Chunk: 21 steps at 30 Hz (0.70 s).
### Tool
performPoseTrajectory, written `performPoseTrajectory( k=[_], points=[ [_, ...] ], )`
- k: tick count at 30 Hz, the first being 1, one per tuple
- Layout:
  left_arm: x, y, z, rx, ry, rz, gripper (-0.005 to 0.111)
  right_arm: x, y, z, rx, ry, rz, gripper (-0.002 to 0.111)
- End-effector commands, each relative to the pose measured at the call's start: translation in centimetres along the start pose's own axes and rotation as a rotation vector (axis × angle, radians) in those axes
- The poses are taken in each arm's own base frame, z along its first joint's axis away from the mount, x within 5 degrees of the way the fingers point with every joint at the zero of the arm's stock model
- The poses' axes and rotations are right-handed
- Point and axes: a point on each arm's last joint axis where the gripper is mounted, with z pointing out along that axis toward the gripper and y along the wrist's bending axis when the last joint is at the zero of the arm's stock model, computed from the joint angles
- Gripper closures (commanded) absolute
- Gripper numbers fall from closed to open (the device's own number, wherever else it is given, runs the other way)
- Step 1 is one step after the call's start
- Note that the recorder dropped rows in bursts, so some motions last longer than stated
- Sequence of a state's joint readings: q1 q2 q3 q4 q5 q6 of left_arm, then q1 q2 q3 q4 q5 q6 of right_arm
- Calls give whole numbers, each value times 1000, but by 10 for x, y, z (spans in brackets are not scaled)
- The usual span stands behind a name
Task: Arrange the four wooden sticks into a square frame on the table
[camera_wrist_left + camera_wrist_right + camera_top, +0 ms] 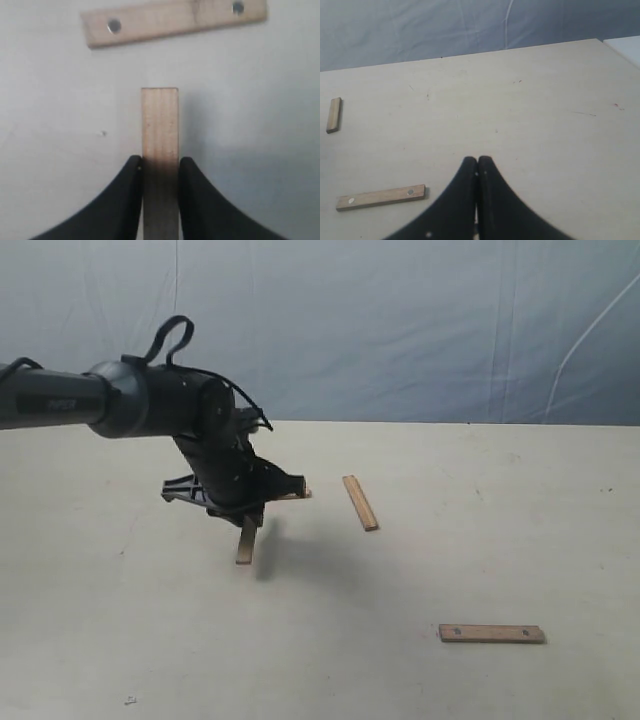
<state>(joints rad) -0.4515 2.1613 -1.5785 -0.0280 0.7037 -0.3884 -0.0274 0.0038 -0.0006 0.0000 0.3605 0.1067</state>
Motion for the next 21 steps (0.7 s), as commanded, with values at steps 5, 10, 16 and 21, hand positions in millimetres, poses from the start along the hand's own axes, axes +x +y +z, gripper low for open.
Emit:
performPoseTrajectory(
  k=[5, 10, 16, 21],
  points=[
    [-29, 16, -10, 16, -91, -117, 107, 0, 0, 0, 3, -7, -7, 109],
    [-32, 21, 8, 7, -89, -159, 107, 0, 0, 0, 3, -7, -7, 109],
    [-32, 22, 25, -7, -74, -173, 107, 0, 0, 0, 3, -7, -7, 109],
    [-34, 21, 29, -6, -77, -173, 107, 0, 0, 0, 3, -7, -7, 109]
  ],
)
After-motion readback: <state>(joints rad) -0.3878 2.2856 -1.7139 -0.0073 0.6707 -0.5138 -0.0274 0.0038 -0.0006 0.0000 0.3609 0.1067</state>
